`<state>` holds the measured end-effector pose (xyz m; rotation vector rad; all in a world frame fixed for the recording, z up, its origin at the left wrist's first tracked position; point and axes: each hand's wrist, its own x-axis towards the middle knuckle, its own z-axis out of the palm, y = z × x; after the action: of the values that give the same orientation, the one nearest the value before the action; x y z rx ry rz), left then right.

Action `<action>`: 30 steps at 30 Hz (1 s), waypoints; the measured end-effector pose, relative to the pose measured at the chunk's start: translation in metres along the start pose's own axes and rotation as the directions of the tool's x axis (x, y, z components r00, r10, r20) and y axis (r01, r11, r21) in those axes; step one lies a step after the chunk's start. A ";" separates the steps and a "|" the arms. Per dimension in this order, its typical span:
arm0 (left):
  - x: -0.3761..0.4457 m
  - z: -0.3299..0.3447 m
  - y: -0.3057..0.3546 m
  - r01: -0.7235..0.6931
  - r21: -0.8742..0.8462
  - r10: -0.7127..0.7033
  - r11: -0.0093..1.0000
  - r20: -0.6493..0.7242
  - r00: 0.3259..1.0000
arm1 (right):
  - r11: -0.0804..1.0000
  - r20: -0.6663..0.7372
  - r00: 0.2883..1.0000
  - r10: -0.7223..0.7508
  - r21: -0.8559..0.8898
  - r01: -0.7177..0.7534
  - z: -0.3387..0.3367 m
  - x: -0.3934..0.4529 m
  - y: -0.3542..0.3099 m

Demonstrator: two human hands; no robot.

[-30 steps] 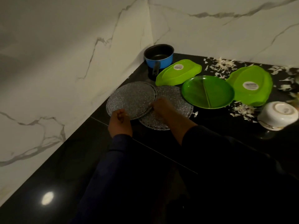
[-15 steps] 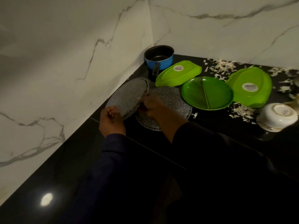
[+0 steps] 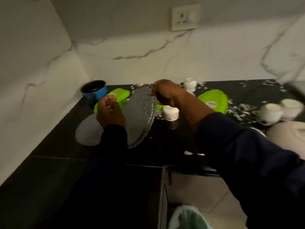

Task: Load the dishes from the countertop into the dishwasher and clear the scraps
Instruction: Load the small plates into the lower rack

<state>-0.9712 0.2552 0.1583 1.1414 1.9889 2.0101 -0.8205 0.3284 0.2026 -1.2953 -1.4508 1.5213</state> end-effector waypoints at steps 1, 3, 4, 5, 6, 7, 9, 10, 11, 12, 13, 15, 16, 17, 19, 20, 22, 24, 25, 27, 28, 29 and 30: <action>-0.013 0.012 0.012 -0.010 -0.031 0.011 0.999 0.039 0.999 | 1.000 -0.016 1.000 -0.006 -0.026 0.006 -0.023 -0.013 0.000; -0.037 0.036 0.033 -0.002 -0.111 0.013 0.994 0.102 0.995 | 0.999 -0.048 0.999 0.003 -0.050 -0.005 -0.064 -0.039 0.001; -0.052 0.049 0.043 0.008 -0.142 0.011 0.990 0.131 0.991 | 0.998 -0.082 0.997 0.009 -0.061 -0.014 -0.086 -0.053 0.004; -0.067 0.061 0.053 0.010 -0.168 0.017 0.986 0.159 0.987 | 0.997 -0.109 0.994 0.014 -0.068 -0.022 -0.106 -0.066 0.007; -0.082 0.073 0.062 0.010 -0.188 0.026 0.982 0.190 0.981 | 0.997 -0.129 0.991 0.018 -0.073 -0.028 -0.125 -0.080 0.009; -0.098 0.085 0.071 0.006 -0.208 0.040 0.978 0.216 0.976 | 0.996 -0.148 0.989 0.019 -0.086 -0.032 -0.143 -0.095 0.012; -0.127 0.107 0.087 0.007 -0.220 0.055 0.975 0.274 0.960 | 0.993 -0.180 0.983 0.032 -0.106 -0.052 -0.178 -0.121 0.018; -0.143 0.117 0.097 0.009 -0.227 0.065 0.974 0.313 0.947 | 0.990 -0.202 0.979 0.040 -0.122 -0.066 -0.196 -0.135 0.022; -0.159 0.127 0.107 0.009 -0.237 0.078 0.971 0.356 0.931 | 0.986 -0.226 0.973 0.050 -0.143 -0.084 -0.213 -0.152 0.025; -0.176 0.137 0.117 0.010 -0.252 0.093 0.968 0.394 0.915 | 0.981 -0.253 0.966 0.055 -0.169 -0.100 -0.229 -0.169 0.030; -0.191 0.146 0.124 0.011 -0.269 0.108 0.963 0.423 0.900 | 0.975 -0.268 0.961 0.060 -0.193 -0.114 -0.243 -0.184 0.034; -0.227 0.166 0.142 0.030 -0.308 0.137 0.951 0.507 0.851 | 0.966 -0.313 0.947 0.070 -0.215 -0.142 -0.275 -0.219 0.044; -0.247 0.175 0.151 0.050 -0.326 0.148 0.944 0.553 0.820 | 0.963 -0.337 0.939 0.076 -0.218 -0.156 -0.291 -0.237 0.050; -0.267 0.184 0.160 0.068 -0.336 0.152 0.939 0.587 0.796 | 0.959 -0.362 0.929 0.081 -0.226 -0.172 -0.307 -0.254 0.055; -0.305 0.198 0.177 0.074 -0.337 0.165 0.939 0.627 0.761 | 0.943 -0.407 0.908 0.102 -0.252 -0.219 -0.337 -0.287 0.065; -0.325 0.206 0.186 0.075 -0.337 0.176 0.938 0.654 0.736 | 0.936 -0.424 0.899 0.112 -0.259 -0.239 -0.354 -0.302 0.070; -0.370 0.221 0.205 0.087 -0.358 0.210 0.930 0.708 0.674 | 0.923 -0.457 0.878 0.144 -0.258 -0.285 -0.389 -0.337 0.082; -0.413 0.232 0.221 0.093 -0.371 0.235 0.924 0.742 0.628 | 0.913 -0.480 0.861 0.166 -0.254 -0.318 -0.423 -0.371 0.094; -0.437 0.237 0.230 0.096 -0.370 0.240 0.924 0.757 0.608 | 0.909 -0.492 0.853 0.174 -0.251 -0.331 -0.439 -0.390 0.099; -0.484 0.248 0.247 0.113 -0.360 0.241 0.926 0.795 0.557 | 0.900 -0.516 0.834 0.195 -0.243 -0.361 -0.473 -0.426 0.111; -0.507 0.253 0.254 0.127 -0.359 0.245 0.925 0.816 0.523 | 0.895 -0.525 0.825 0.210 -0.236 -0.378 -0.488 -0.442 0.118; -0.535 0.261 0.262 0.137 -0.359 0.252 0.923 0.836 0.487 | 0.890 -0.535 0.815 0.225 -0.227 -0.395 -0.507 -0.462 0.127; -0.560 0.267 0.267 0.136 -0.358 0.260 0.924 0.847 0.463 | 0.886 -0.540 0.807 0.239 -0.219 -0.409 -0.524 -0.479 0.137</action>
<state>-0.3080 0.1292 0.1202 1.6715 0.9491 1.2072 -0.1642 0.0260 0.2254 -2.0583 -1.1973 1.0316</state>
